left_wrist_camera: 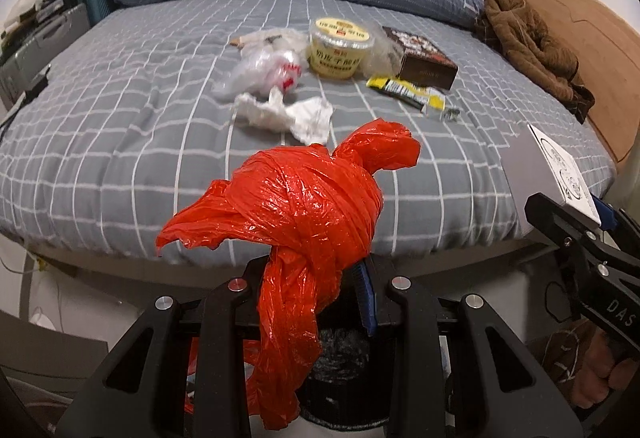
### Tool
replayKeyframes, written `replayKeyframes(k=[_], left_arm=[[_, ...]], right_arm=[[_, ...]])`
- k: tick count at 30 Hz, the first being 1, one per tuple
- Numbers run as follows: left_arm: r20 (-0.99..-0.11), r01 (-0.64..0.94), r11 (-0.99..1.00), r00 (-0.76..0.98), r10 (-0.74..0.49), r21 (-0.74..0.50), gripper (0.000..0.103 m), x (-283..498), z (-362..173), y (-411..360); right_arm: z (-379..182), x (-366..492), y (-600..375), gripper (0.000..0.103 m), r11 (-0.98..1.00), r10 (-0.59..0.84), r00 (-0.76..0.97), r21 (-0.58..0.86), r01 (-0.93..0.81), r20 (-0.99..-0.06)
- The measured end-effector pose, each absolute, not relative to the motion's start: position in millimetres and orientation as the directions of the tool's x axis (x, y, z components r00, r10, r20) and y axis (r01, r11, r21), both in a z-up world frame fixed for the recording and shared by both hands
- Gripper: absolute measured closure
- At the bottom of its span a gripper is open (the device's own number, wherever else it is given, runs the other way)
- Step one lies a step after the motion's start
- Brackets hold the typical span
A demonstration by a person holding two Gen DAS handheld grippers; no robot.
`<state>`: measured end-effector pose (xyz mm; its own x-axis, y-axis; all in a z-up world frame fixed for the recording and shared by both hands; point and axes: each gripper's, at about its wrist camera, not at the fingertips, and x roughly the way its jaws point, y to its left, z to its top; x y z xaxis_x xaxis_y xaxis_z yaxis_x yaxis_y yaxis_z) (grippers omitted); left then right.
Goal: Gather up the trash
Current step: 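Lift the red bag and white box and carry both toward the floor bin, then open the right tool over the bin while the left tool drops the red bag in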
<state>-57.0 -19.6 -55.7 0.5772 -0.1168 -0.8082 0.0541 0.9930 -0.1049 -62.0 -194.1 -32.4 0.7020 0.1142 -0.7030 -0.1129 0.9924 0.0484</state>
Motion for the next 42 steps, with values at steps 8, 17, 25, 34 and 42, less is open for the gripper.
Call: replayKeyframes(k=[8, 17, 25, 34, 42], left_arm=[[-0.83, 0.038, 0.992, 0.545, -0.118, -0.116, 0.073, -78.9, -72.4, -14.6], [-0.861, 0.001, 0.991, 0.494, -0.118, -0.135, 0.073, -105.1, -95.5, -2.7], [-0.893, -0.011, 0.991, 0.435, -0.114, -0.132, 0.073, -115.8, -129.6, 2.9], [-0.917, 0.006, 0.993, 0.383, -0.114, -0.121, 0.073, -109.6, -167.9, 1.4], [-0.933, -0.017, 0.995, 0.348, -0.089, -0.101, 0.073, -109.7, -187.8, 14.2]], right_arm=[[-47.6, -79.6, -187.8, 0.025, 0.992, 0.118, 0.674, 0.049, -0.12, -0.729], [-73.5, -97.4, -184.4, 0.025, 0.991, 0.12, 0.625, 0.058, -0.118, -0.771], [-111.6, -103.0, -178.0, 0.025, 0.99, 0.119, 0.562, 0.054, -0.131, -0.819], [-162.6, -94.2, -172.0, 0.025, 0.988, 0.118, 0.475, 0.054, -0.147, -0.872], [-187.7, -87.8, -156.9, 0.025, 0.984, 0.135, 0.432, 0.067, -0.168, -0.892]])
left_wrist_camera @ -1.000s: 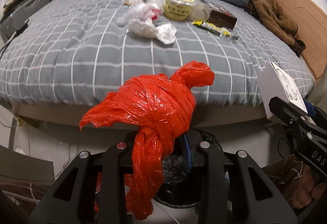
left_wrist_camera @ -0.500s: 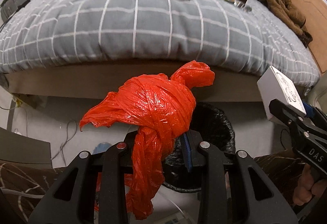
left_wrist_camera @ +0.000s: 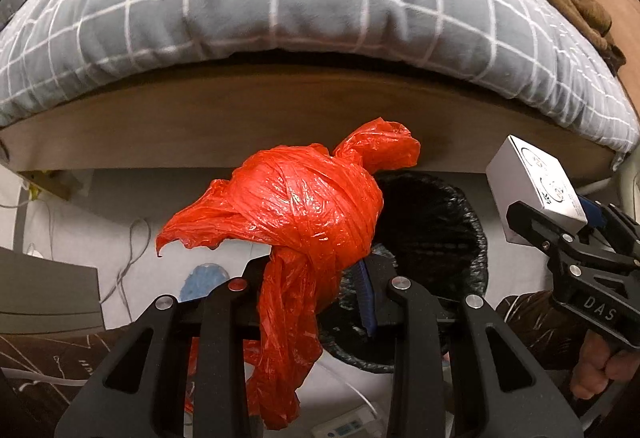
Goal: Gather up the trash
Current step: 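Open the right tool over the bin while the left tool drops the red bag in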
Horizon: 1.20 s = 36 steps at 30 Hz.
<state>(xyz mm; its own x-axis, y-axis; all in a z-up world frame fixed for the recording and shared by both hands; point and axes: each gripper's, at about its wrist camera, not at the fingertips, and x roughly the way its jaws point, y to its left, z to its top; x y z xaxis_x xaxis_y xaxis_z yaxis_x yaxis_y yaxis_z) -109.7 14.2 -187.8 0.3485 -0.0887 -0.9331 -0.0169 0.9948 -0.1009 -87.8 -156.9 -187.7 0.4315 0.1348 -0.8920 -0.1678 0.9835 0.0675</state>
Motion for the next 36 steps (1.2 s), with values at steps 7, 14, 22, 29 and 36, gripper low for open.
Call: replayKeyframes(k=[7, 14, 22, 29, 36], left_arm=[[-0.941, -0.037, 0.995, 0.329, -0.078, -0.095, 0.073, -107.9, -197.7, 21.8], [-0.939, -0.013, 0.994, 0.328, -0.1, -0.111, 0.073, -101.5, -201.5, 14.0], [-0.94, 0.041, 0.991, 0.315, -0.13, -0.124, 0.073, -97.1, -207.0, -12.6], [-0.942, 0.084, 0.987, 0.298, -0.156, -0.137, 0.073, -92.1, -211.5, -39.8], [-0.943, 0.136, 0.981, 0.285, -0.174, -0.14, 0.072, -90.7, -214.9, -70.9]], right_arm=[[-200.9, -81.3, -145.7, 0.017, 0.981, 0.132, 0.421, 0.057, -0.186, -0.898], [-201.2, -80.3, -155.0, 0.008, 0.988, 0.094, 0.444, 0.026, -0.155, -0.891], [-202.2, -80.8, -190.2, 0.008, 0.996, 0.05, 0.467, 0.007, -0.094, -0.883], [-197.9, -82.3, -223.5, 0.008, 0.999, 0.022, 0.484, 0.004, -0.037, -0.875], [-188.8, -86.2, -244.8, 0.008, 1.0, -0.014, 0.493, -0.009, 0.012, -0.87]])
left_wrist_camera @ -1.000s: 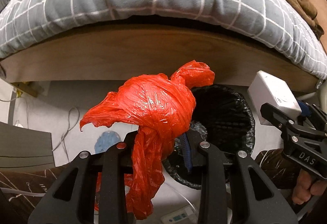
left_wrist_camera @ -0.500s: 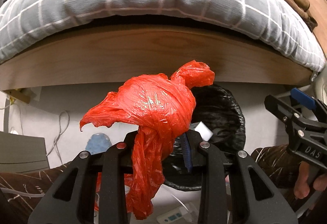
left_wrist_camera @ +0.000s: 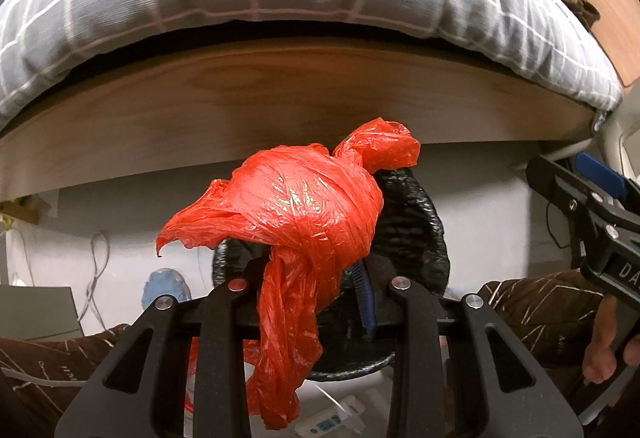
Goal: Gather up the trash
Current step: 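Open the right tool over the bin while the left tool drops the red bag in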
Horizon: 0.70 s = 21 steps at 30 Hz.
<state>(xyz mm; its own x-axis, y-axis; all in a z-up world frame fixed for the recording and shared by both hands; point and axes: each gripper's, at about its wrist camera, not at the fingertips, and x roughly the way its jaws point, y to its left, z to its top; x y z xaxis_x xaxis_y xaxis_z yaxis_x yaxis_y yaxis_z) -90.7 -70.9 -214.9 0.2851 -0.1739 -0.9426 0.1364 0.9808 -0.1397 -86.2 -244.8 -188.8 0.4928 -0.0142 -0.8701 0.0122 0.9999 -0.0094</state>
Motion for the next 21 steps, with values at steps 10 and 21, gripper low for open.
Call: replayKeyframes(k=[10, 21], left_arm=[[-0.933, 0.142, 0.987, 0.338, -0.123, -0.078, 0.034, -92.9, -212.4, -82.5], [-0.898, 0.095, 0.995, 0.433, -0.078, -0.04, 0.006, -101.6, -177.3, -61.0]], right_arm=[[-184.1, -86.7, -248.6, 0.008, 1.0, -0.016, 0.496, -0.004, 0.025, -0.868], [-153.7, -84.9, -232.8, 0.008, 1.0, -0.008, 0.559, -0.015, -0.009, -0.829]])
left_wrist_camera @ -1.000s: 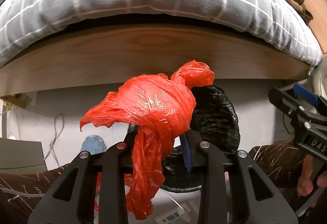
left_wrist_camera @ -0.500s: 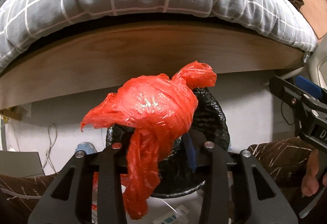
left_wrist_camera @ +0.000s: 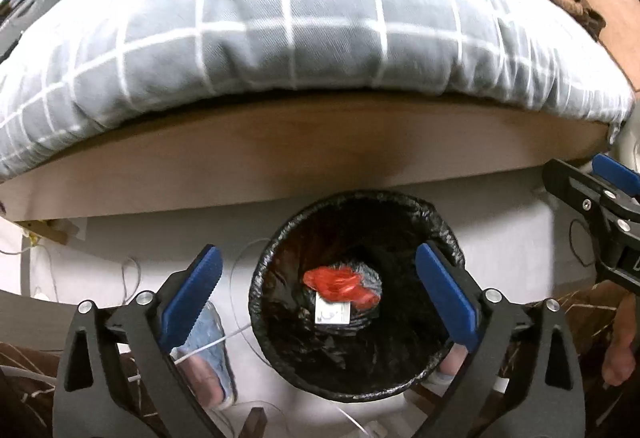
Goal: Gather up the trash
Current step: 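Open the right tool over the bin while the left tool drops the red bag in, then move both tools back over the bed toward the remaining trash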
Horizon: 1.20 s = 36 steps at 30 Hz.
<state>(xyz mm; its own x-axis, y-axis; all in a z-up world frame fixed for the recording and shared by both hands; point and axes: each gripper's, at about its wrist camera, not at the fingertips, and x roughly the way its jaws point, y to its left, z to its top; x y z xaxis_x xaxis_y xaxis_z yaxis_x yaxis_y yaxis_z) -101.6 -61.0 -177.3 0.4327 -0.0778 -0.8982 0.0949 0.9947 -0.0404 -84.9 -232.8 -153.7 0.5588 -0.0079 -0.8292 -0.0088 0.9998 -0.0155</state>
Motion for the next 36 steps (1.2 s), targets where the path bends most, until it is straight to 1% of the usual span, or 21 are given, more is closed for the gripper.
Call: replayKeyframes(k=[8, 16, 23, 36], left_arm=[[-0.856, 0.056, 0.998, 0.514, -0.053, -0.028, 0.006, -84.5, -140.3, -43.7], [-0.81, 0.039, 0.998, 0.584, -0.055, -0.039, 0.006, -70.4, -98.0, -28.5], [-0.784, 0.022, 0.998, 0.618, -0.057, -0.054, 0.006, -55.4, -79.4, -20.1], [-0.732, 0.011, 0.997, 0.679, -0.06, -0.072, 0.006, -19.2, -37.1, -5.0]], right_arm=[[-115.9, -78.5, -224.8, 0.008, 0.999, 0.0, 0.638, -0.027, -0.033, -0.77], [-88.9, -69.0, -217.4, 0.008, 0.999, 0.004, 0.684, -0.029, -0.036, -0.729], [-65.5, -54.9, -205.6, 0.008, 0.998, 0.02, 0.721, -0.032, -0.058, -0.692], [-34.3, -19.7, -193.2, 0.008, 0.997, 0.047, 0.755, -0.016, -0.077, -0.654]])
